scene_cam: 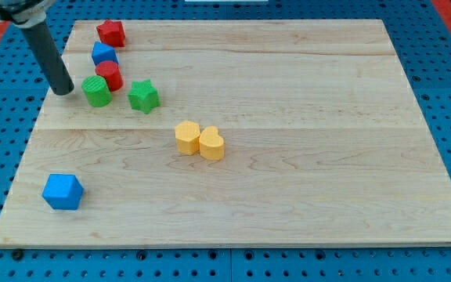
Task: Slide the green circle into the green star
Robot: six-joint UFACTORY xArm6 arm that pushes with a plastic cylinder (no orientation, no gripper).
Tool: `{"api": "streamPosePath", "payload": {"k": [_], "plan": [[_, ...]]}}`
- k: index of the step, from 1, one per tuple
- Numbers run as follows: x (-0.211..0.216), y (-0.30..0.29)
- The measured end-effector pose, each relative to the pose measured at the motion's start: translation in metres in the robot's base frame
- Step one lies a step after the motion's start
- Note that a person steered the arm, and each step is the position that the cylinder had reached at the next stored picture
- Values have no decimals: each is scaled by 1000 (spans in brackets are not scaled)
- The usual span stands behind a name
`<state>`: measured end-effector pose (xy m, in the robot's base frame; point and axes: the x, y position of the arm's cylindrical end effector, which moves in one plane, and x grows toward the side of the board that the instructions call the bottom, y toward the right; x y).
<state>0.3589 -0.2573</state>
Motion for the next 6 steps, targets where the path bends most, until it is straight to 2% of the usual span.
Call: {"api": "streamPosePath", "payload": {"k": [2,4,6], "plan": [[11,102],[9,68],[17,97]]}}
